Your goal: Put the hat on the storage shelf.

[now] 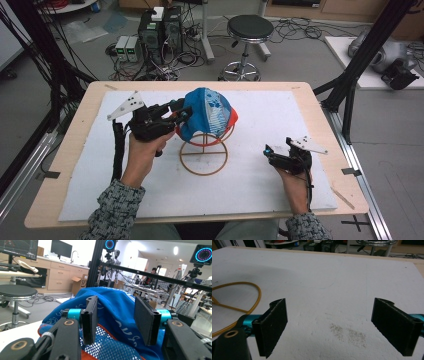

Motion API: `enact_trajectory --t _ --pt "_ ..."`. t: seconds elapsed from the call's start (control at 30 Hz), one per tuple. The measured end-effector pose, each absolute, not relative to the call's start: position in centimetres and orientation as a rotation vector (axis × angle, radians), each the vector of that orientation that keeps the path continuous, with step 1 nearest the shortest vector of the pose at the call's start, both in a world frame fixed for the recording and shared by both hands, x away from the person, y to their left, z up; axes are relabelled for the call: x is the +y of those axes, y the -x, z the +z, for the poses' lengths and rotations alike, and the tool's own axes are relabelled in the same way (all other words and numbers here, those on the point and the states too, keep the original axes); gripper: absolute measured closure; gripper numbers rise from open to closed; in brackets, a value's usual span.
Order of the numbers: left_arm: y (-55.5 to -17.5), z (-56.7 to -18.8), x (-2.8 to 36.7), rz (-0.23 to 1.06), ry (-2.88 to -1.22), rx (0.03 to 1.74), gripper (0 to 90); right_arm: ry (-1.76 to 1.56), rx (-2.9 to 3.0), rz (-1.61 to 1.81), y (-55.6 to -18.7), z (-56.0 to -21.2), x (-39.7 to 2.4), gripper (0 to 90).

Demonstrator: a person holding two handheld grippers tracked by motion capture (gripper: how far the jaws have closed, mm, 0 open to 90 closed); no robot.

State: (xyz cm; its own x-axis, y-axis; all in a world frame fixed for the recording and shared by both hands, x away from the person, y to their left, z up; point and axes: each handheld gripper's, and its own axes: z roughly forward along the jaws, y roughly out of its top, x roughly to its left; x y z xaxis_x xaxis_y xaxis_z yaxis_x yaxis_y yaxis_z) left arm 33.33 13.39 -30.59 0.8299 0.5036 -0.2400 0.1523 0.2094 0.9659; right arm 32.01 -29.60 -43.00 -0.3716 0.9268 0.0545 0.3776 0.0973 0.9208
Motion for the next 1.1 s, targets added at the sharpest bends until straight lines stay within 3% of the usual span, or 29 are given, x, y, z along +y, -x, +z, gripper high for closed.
enact_trajectory --t 1.1 --pt "-32.4 -29.7 16.0 0.337 -1.326 0.608 46.1 -1.275 1.818 1.254 -32.0 -43.0 -29.6 12.6"
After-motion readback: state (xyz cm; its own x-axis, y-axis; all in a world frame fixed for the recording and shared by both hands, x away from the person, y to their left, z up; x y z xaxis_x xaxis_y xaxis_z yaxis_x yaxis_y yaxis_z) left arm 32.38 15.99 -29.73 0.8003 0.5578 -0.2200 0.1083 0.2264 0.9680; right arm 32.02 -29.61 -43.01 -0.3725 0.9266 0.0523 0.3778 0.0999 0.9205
